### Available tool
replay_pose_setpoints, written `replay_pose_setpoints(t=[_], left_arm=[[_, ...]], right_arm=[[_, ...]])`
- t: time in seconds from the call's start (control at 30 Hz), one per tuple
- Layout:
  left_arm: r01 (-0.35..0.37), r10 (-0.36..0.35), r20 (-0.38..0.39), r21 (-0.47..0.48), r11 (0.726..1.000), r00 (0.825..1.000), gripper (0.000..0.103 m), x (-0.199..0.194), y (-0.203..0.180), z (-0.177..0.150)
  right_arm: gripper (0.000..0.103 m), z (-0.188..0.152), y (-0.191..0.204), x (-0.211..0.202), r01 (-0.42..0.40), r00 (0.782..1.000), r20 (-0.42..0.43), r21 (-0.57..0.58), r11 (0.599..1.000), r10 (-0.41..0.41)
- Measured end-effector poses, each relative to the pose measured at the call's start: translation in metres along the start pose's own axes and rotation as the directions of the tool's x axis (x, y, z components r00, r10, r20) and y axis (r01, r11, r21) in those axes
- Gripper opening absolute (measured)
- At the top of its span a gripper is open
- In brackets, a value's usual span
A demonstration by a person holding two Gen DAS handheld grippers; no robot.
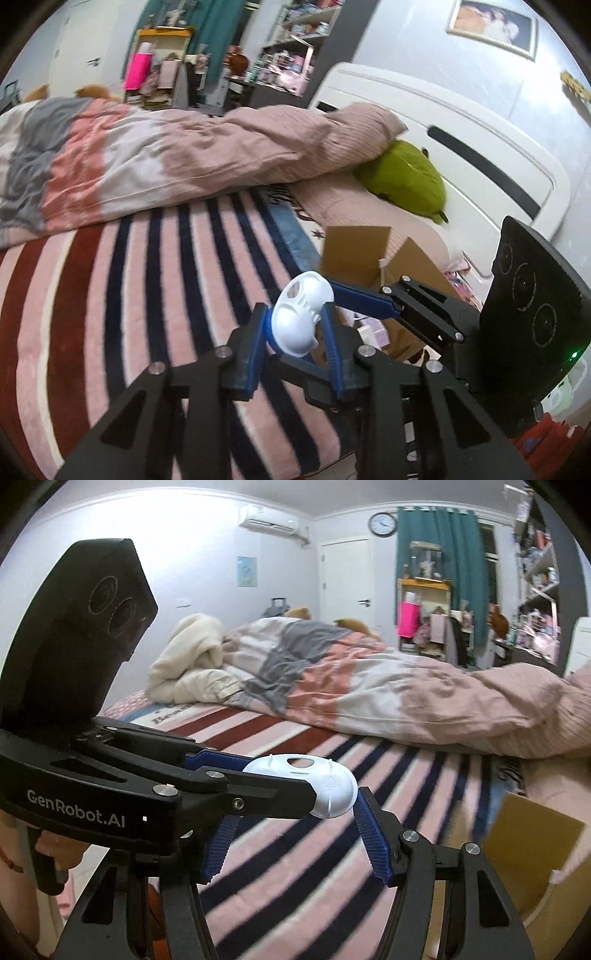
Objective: Organize rigid objects
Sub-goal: 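Carry the white case with the right gripper and release it into the cardboard box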
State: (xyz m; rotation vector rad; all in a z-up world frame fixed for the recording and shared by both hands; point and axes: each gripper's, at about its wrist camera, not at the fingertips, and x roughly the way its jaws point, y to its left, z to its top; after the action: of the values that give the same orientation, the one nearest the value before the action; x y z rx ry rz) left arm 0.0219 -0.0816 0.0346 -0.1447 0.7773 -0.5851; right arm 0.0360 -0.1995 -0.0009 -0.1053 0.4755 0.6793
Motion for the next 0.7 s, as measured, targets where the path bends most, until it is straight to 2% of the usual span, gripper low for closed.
replay_pose_setpoints(t=[0.1, 0.27, 0.4, 0.53, 0.57, 0.63, 0.67, 0.7], left_arm=[[0.009, -0.008, -0.028, 0.055, 0.998, 1.000, 0.026, 0.021, -0.024, 0.013], [0.077, -0.069, -0.081, 0.099, 0.992, 0.994, 0.026, 0.057, -0.051, 0.030], [0.106, -0.092, -0.117, 0.121, 0.987, 0.989, 0.026, 0.082, -0.065, 0.037], [0.105, -0.087, -0.136, 0.130, 0.986, 0.987, 0.027, 0.101, -0.070, 0.037], [0.100, -0.082, -0.140, 0.128, 0.987, 0.987, 0.031, 0.105, -0.069, 0.037], [0.083, -0.065, -0.141, 0.125, 0.989, 0.988, 0.047, 0.108, -0.068, 0.037], [0.067, -0.050, -0.131, 0.126, 0.990, 0.990, 0.057, 0.107, -0.068, 0.037], [0.057, -0.041, -0.125, 0.128, 0.990, 0.991, 0.064, 0.108, -0.068, 0.037]], right_arm=[[0.059, -0.005, -0.022, -0.011, 0.052, 0.999, -0.008, 0.033, 0.998, -0.052], [0.059, -0.010, -0.057, -0.029, 0.133, 0.991, -0.029, 0.079, 0.988, -0.131], [0.059, -0.018, -0.082, -0.036, 0.198, 0.979, -0.075, 0.099, 0.975, -0.191], [0.059, -0.027, -0.100, -0.037, 0.227, 0.969, -0.125, 0.126, 0.966, -0.212], [0.059, -0.029, -0.104, -0.036, 0.231, 0.967, -0.143, 0.139, 0.963, -0.211], [0.060, -0.034, -0.109, -0.034, 0.229, 0.965, -0.164, 0.161, 0.960, -0.203], [0.064, -0.036, -0.111, -0.034, 0.233, 0.964, -0.172, 0.170, 0.958, -0.204], [0.071, -0.037, -0.113, -0.035, 0.240, 0.961, -0.179, 0.176, 0.955, -0.209]])
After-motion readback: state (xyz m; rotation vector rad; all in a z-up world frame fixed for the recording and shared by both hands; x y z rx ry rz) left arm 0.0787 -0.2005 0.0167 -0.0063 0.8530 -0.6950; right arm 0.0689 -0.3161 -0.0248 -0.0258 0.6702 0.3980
